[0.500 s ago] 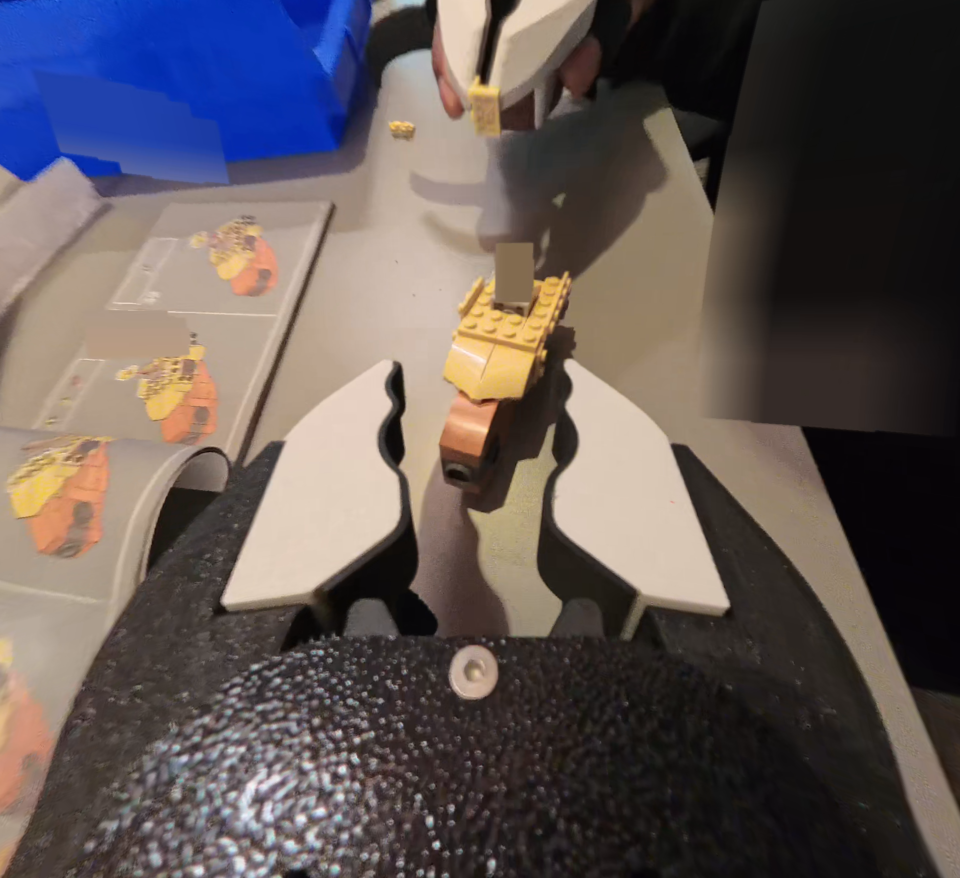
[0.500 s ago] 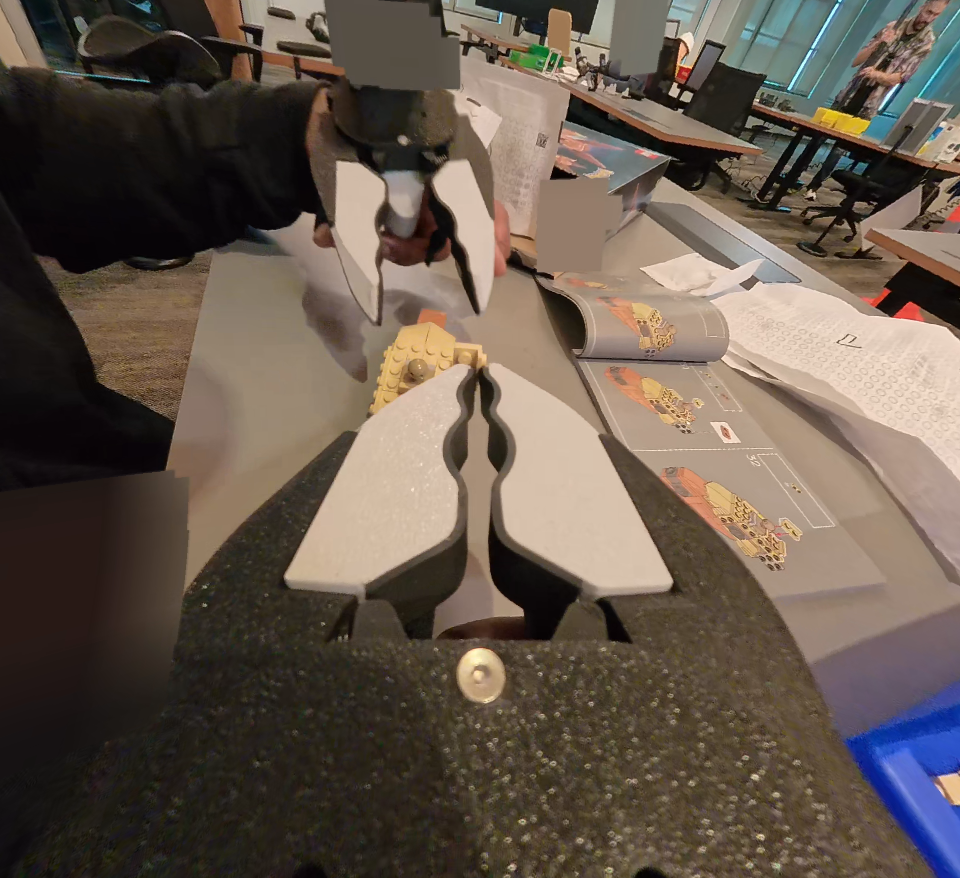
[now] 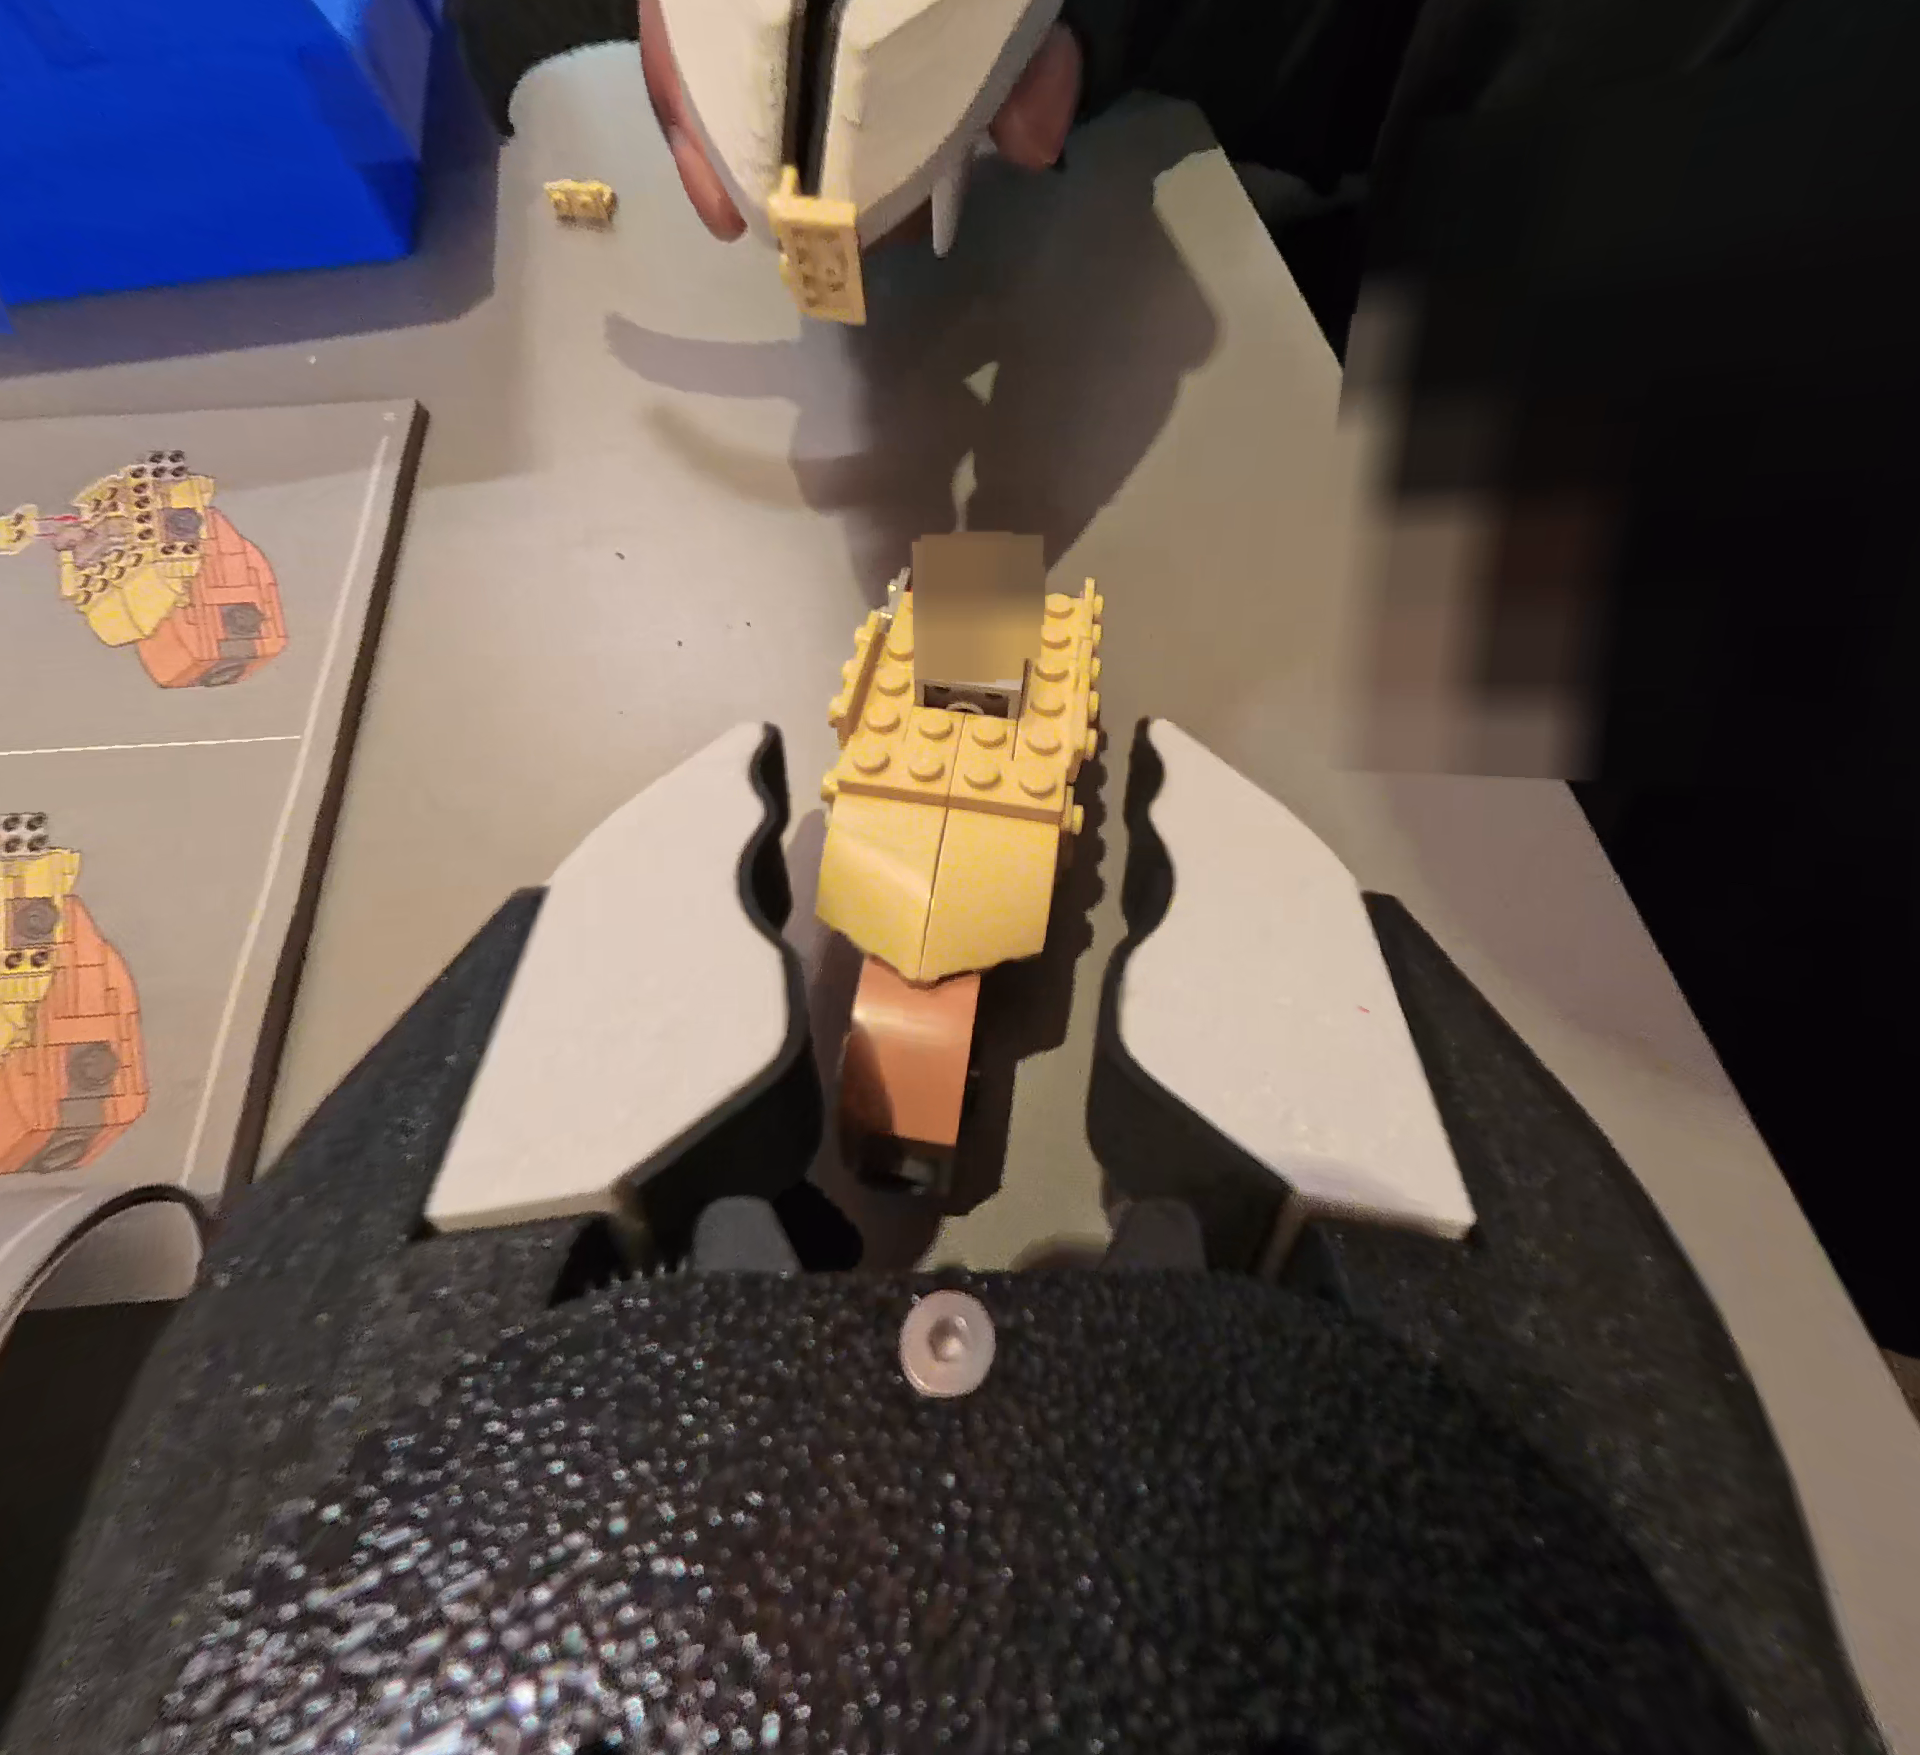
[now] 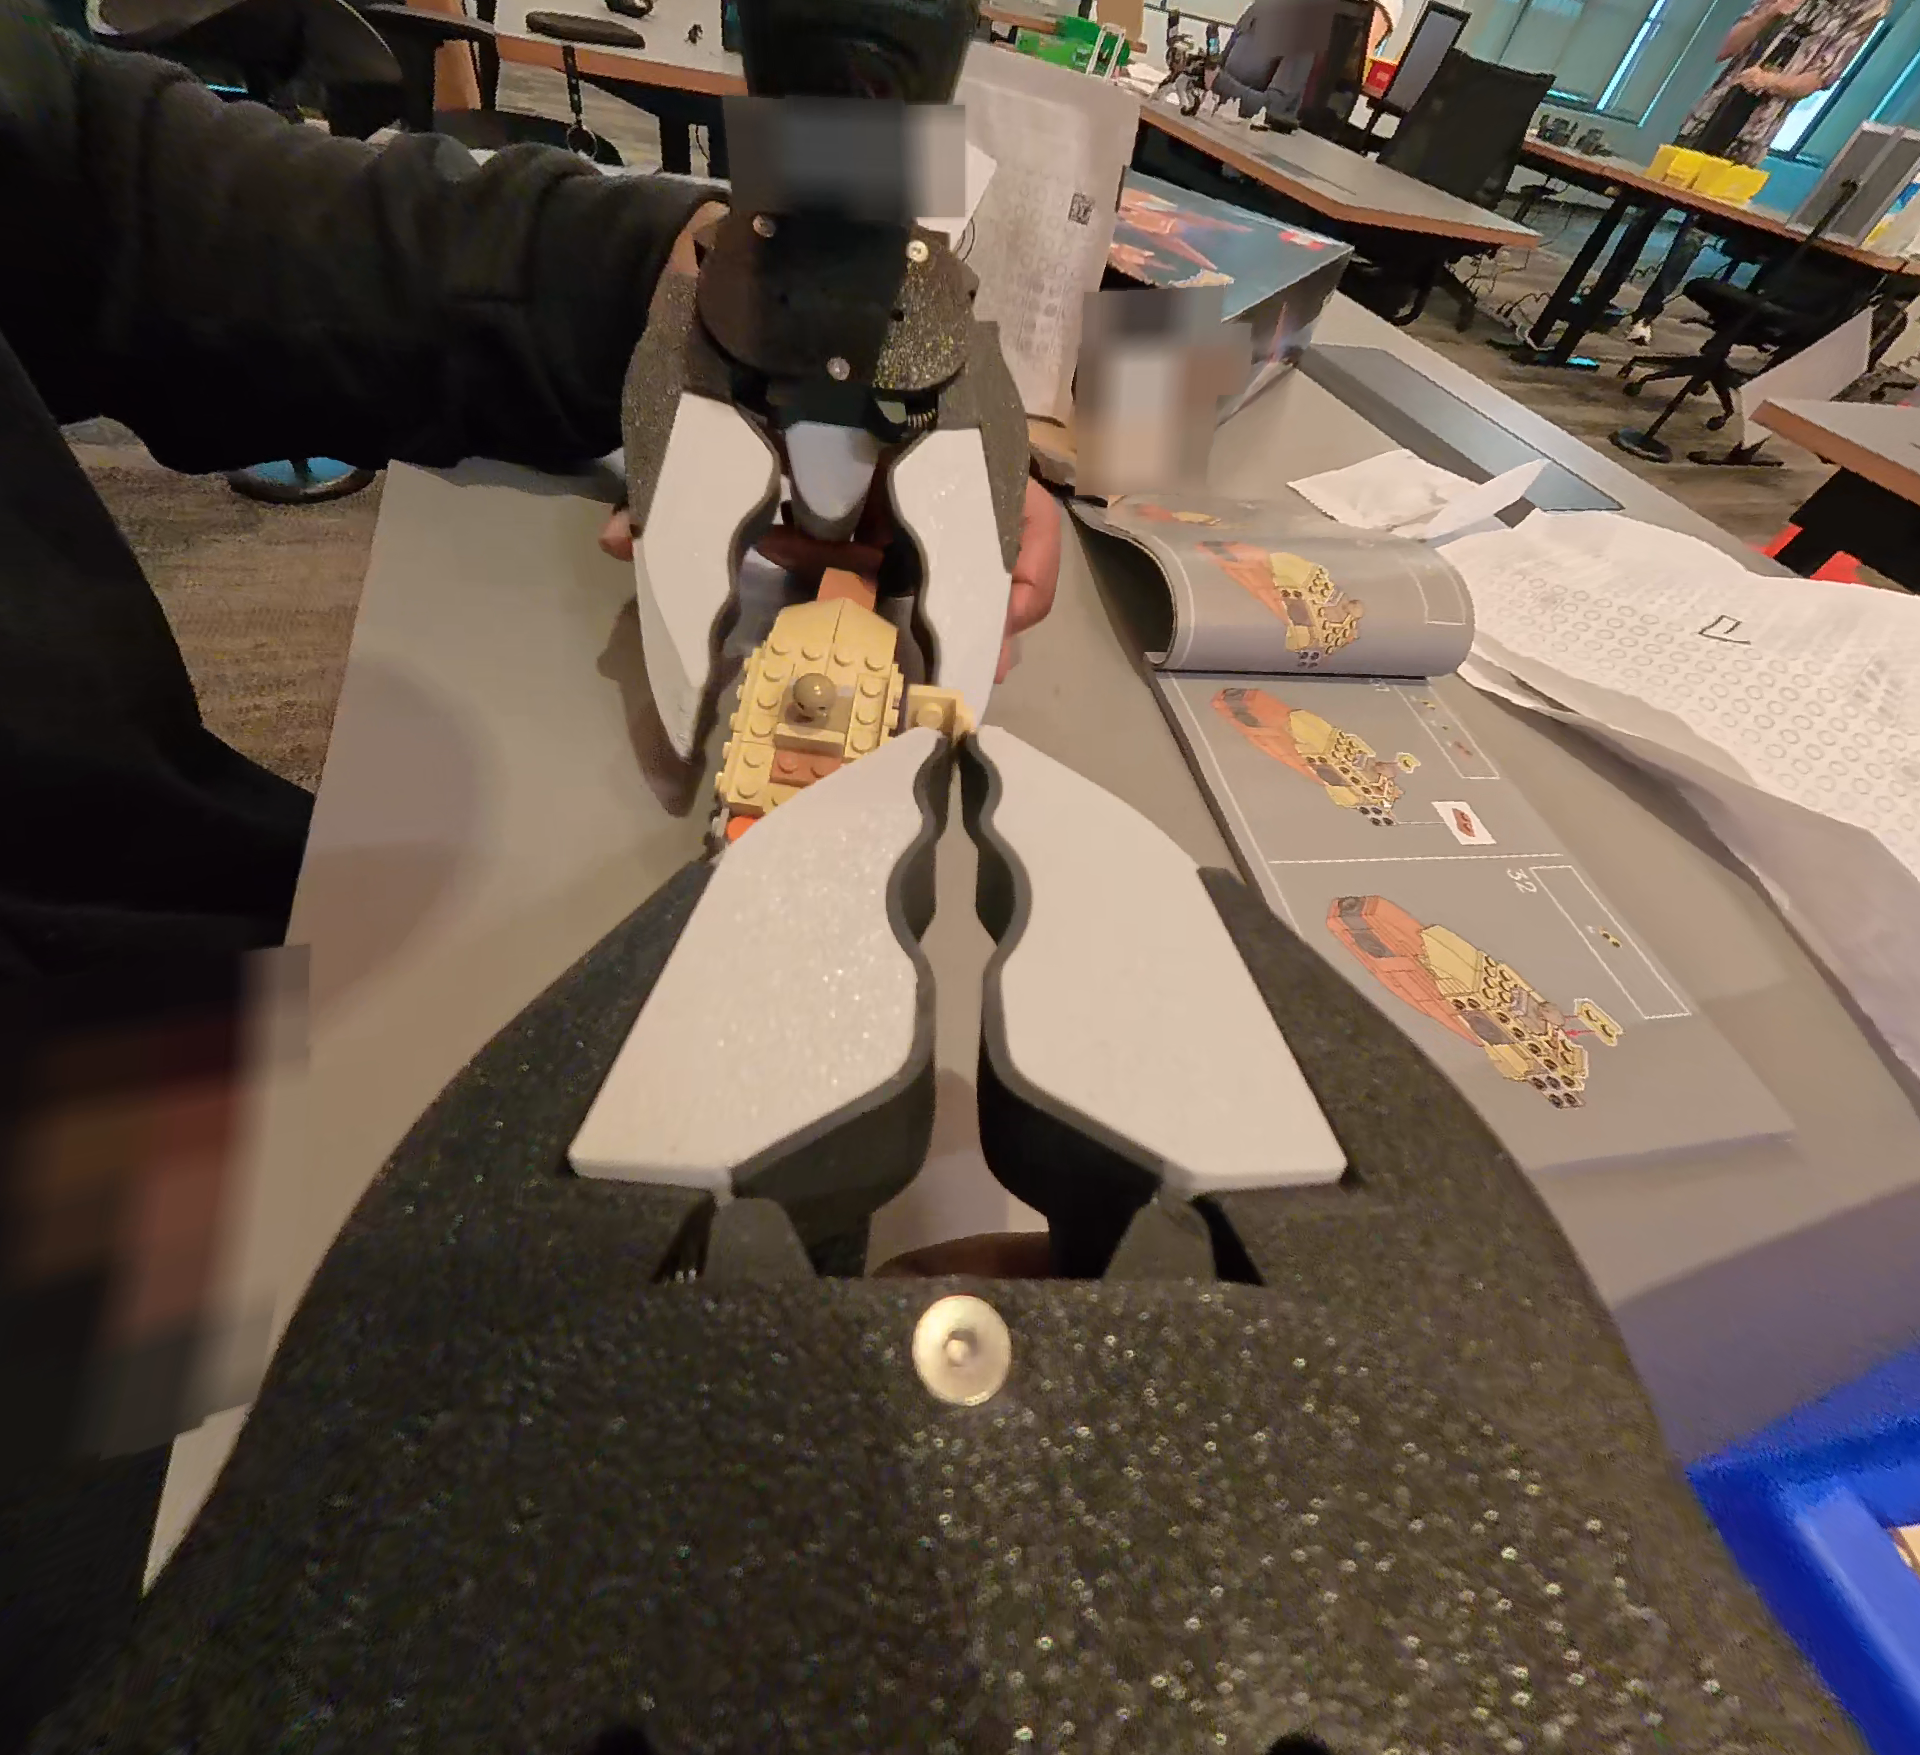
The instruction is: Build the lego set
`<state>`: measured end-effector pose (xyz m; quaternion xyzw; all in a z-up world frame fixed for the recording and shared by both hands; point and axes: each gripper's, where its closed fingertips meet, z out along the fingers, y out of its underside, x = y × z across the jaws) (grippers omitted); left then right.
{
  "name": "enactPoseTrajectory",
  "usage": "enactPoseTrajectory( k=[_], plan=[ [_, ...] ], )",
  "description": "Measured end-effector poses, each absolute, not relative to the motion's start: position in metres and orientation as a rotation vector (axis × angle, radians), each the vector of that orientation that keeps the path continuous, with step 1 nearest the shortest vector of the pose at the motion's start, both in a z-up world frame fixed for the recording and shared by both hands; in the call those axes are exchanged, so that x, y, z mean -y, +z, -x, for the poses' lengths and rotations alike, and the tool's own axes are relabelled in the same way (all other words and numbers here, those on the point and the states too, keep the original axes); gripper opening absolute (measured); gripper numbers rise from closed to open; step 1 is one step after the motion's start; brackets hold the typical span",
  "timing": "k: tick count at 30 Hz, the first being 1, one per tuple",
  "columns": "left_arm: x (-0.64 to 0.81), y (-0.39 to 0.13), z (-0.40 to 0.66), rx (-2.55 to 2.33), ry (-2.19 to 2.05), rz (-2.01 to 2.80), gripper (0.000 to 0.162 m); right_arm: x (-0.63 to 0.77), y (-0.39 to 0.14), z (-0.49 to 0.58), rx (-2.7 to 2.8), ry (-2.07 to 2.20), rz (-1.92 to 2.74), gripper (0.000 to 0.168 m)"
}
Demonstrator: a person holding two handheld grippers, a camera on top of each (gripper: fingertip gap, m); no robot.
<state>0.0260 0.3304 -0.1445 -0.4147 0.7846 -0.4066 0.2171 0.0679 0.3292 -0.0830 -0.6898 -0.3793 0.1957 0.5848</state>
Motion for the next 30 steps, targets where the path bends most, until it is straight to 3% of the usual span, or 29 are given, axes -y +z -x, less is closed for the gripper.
enactPoseTrajectory(
  k=[2,3,13,30],
  plan=[
    [-0.330,-0.150,-0.026,-2.211,-1.081,1.143,0.045,-0.330,-0.086,-0.068,0.890,0.454,1.631,0.001],
    [-0.328,-0.150,-0.026,-2.221,-1.088,1.139,0.044,-0.331,-0.089,-0.068,0.892,0.456,1.648,0.001],
    [-0.322,-0.147,-0.044,-2.096,-0.928,1.116,0.043,-0.327,-0.113,-0.070,1.091,0.382,1.965,0.001],
    [-0.326,-0.137,-0.054,-1.992,-0.776,1.096,0.043,-0.328,-0.114,-0.069,1.406,0.065,2.006,0.001]
  ],
)
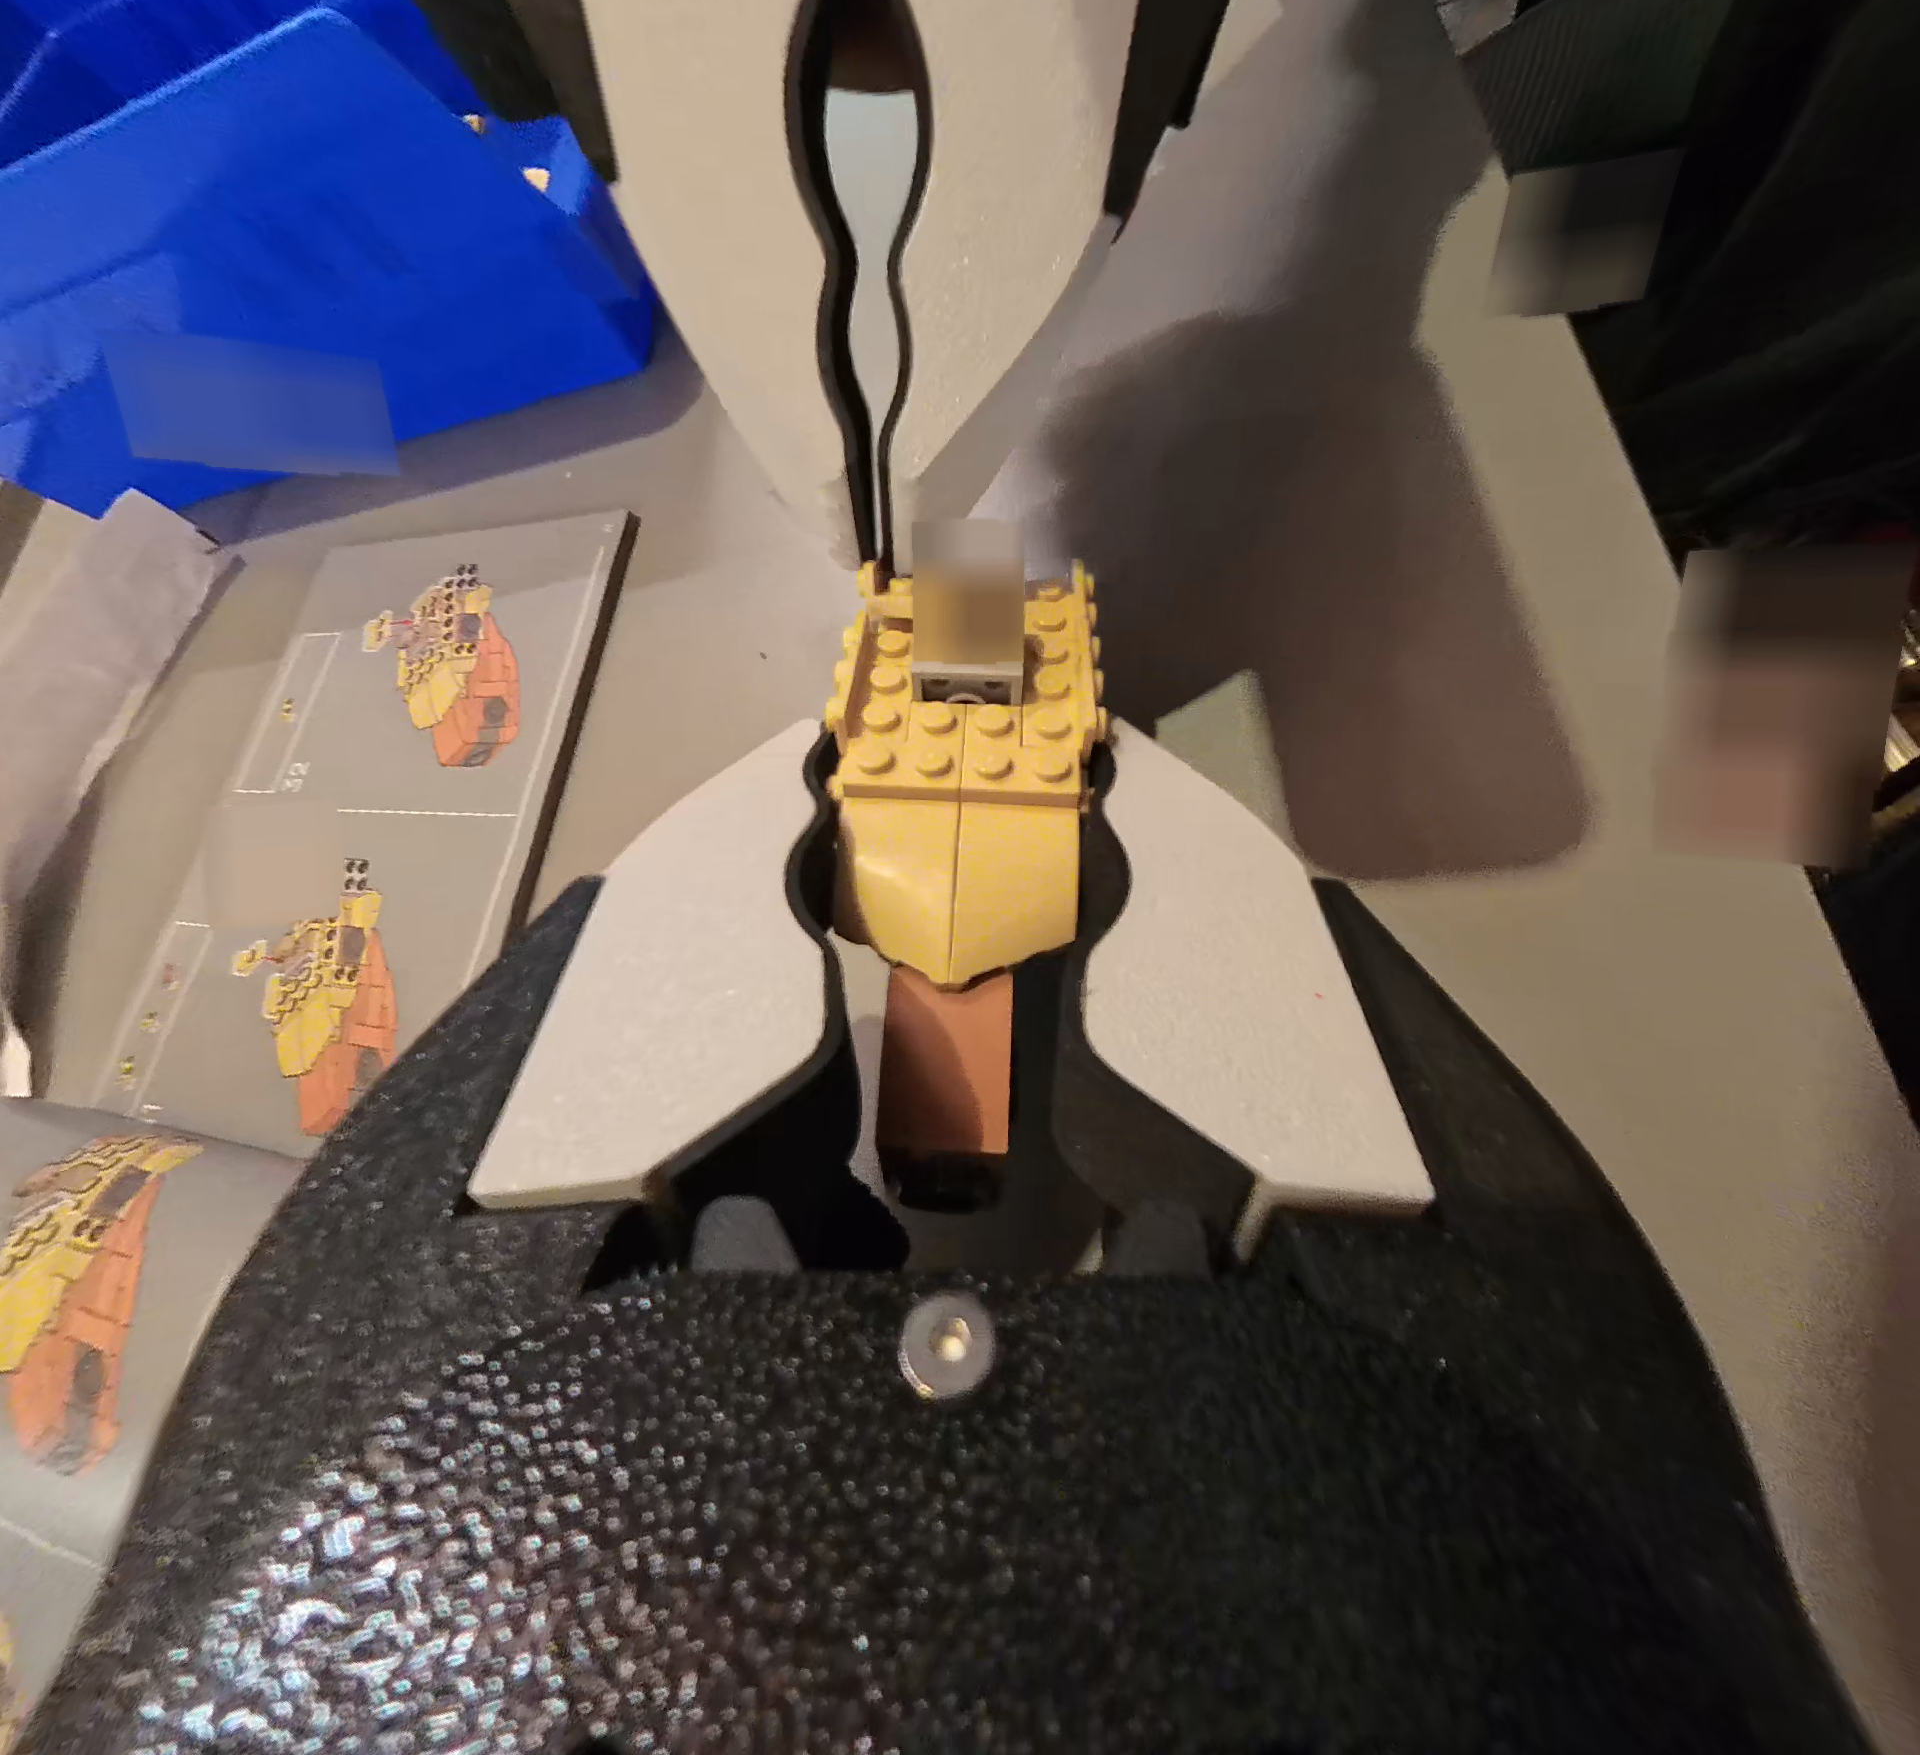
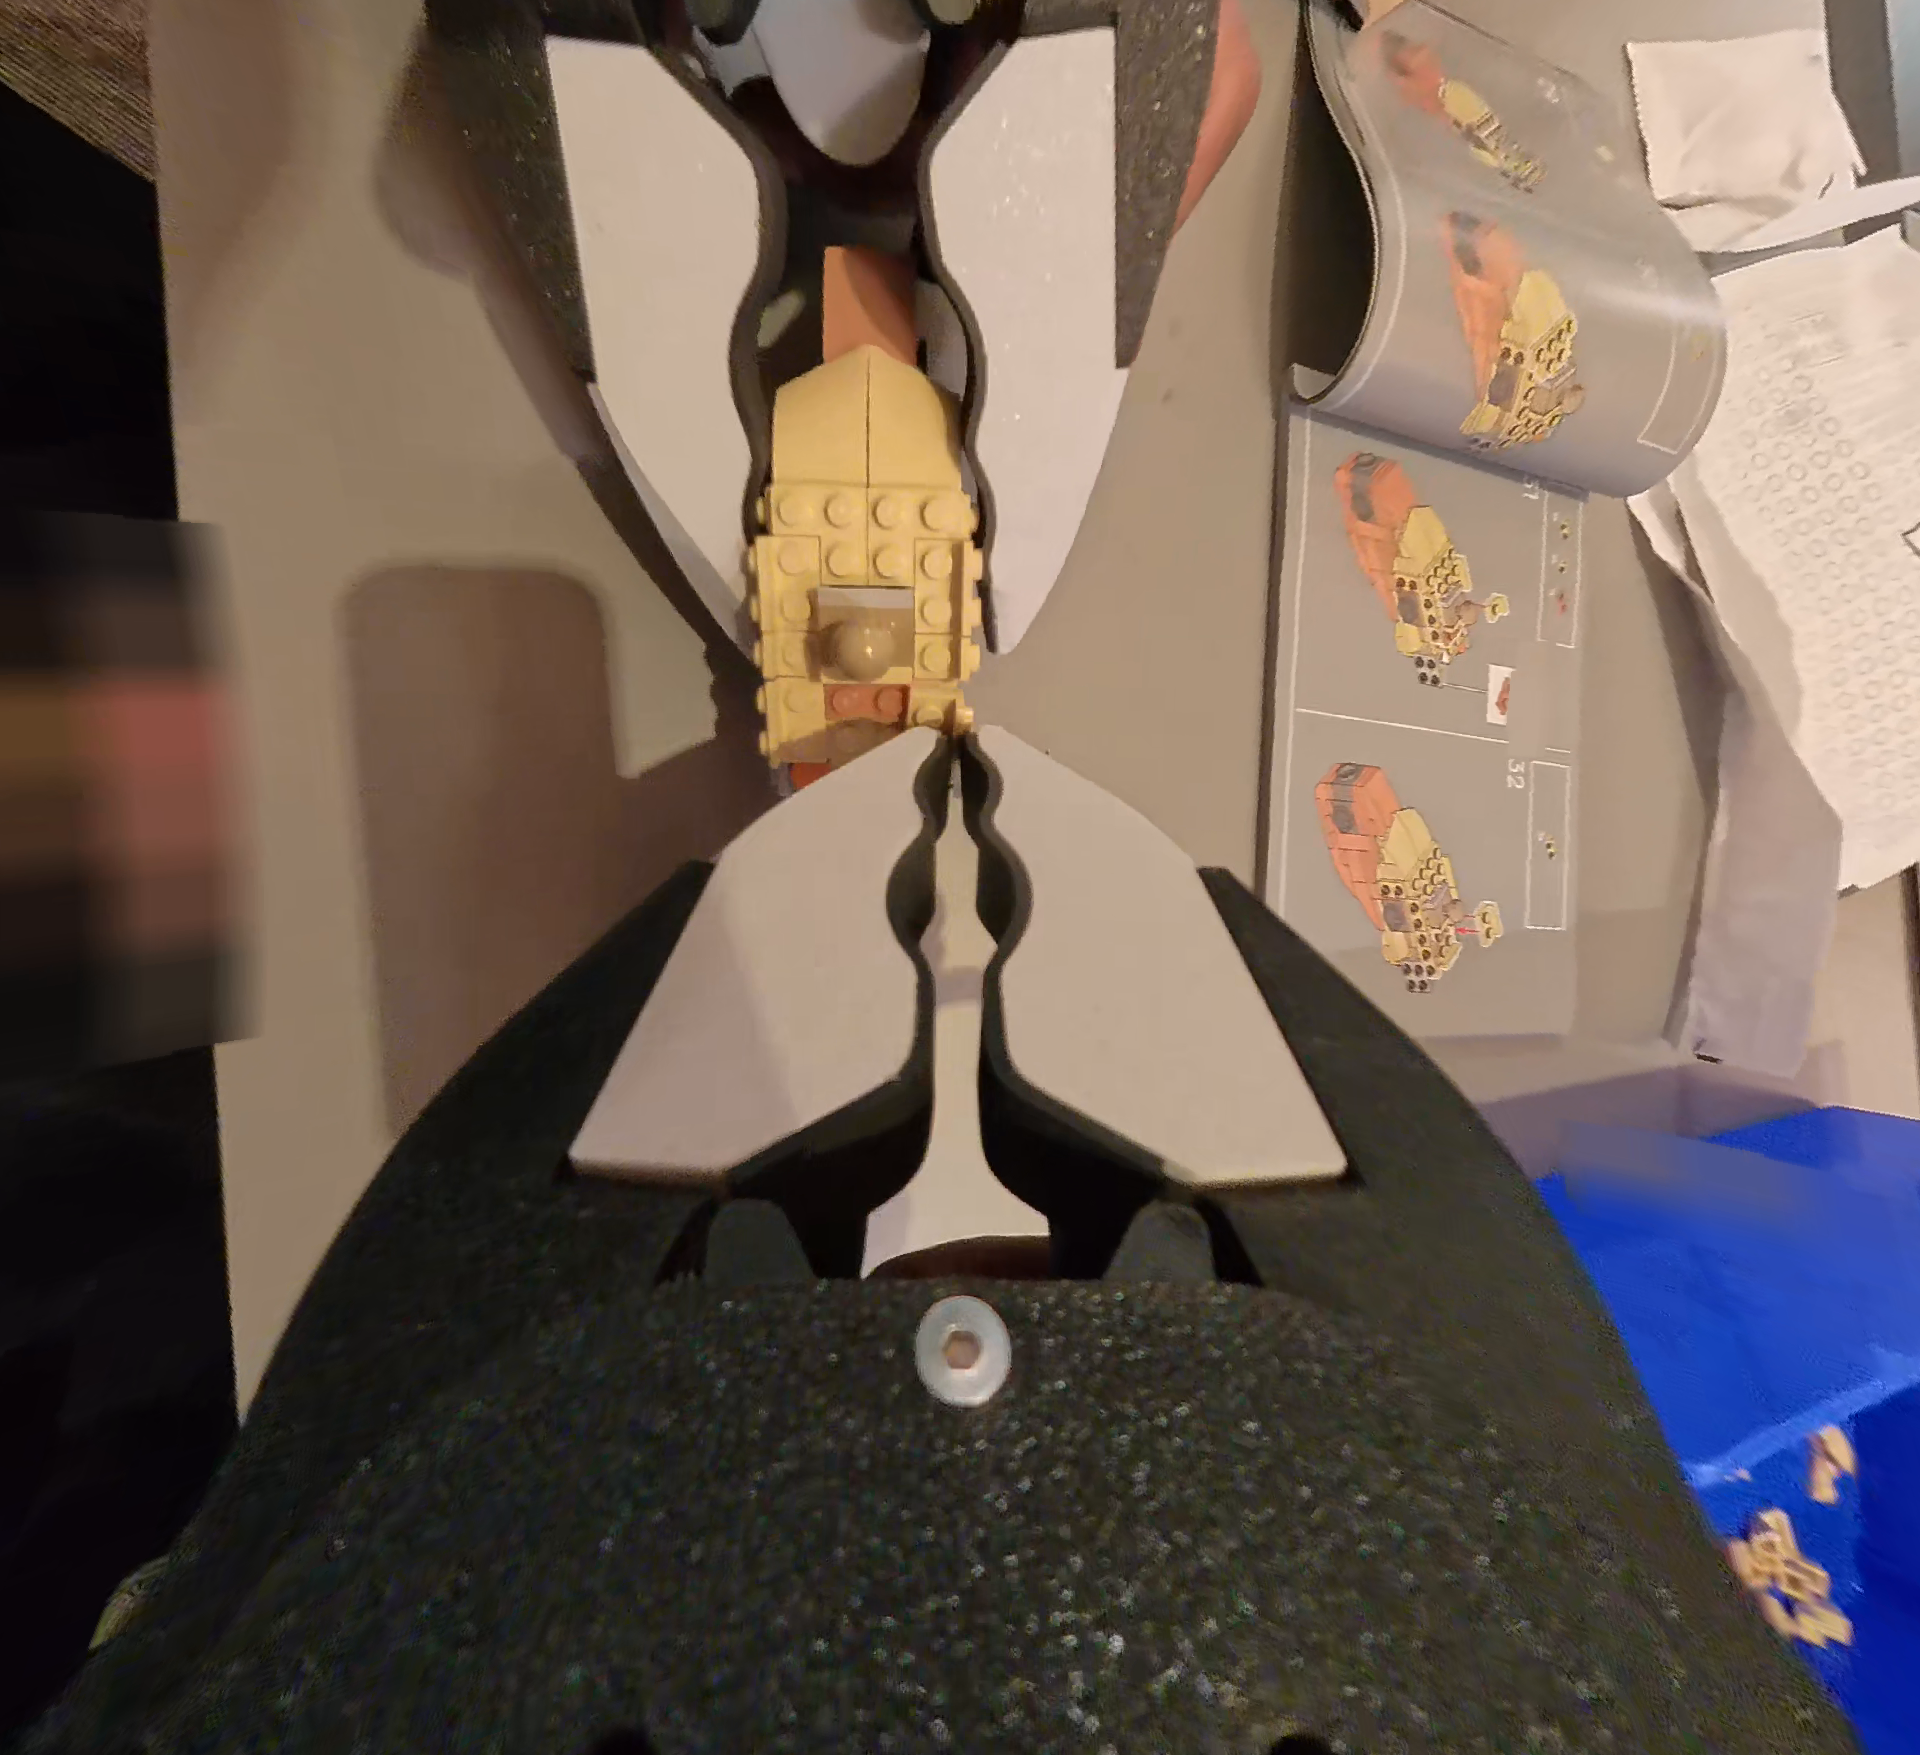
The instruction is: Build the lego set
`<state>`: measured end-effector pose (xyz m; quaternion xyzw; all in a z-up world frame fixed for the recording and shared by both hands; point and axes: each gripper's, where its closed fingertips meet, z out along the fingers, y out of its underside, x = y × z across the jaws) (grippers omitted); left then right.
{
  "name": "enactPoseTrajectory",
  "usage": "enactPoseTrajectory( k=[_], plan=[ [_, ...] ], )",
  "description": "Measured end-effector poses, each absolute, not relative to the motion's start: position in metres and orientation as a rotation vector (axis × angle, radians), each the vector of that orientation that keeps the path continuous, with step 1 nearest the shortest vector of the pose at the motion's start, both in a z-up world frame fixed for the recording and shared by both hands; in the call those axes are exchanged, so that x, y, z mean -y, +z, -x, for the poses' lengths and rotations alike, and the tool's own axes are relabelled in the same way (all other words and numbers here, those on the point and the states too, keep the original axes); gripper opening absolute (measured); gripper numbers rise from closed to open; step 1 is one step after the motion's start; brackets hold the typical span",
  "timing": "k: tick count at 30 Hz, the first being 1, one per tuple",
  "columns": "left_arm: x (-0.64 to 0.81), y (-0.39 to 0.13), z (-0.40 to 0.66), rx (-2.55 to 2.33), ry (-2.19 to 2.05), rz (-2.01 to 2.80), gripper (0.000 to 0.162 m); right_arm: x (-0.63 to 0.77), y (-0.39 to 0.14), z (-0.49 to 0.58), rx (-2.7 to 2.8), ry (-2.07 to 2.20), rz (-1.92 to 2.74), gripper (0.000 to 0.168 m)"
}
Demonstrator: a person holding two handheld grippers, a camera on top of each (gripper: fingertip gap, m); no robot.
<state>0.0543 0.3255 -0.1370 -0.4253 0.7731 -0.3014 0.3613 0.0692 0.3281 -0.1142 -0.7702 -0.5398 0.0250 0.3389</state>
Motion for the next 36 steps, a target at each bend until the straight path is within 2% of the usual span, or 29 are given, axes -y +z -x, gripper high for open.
enactPoseTrajectory(
  k=[14,36],
  plan=[
    [-0.330,-0.141,-0.055,-2.009,-0.594,1.017,0.043,-0.333,-0.120,-0.070,1.523,-0.205,2.006,0.001],
    [-0.330,-0.127,-0.056,-1.921,-0.725,0.972,0.042,-0.337,-0.109,-0.066,1.491,-0.090,1.873,0.001]
  ],
)
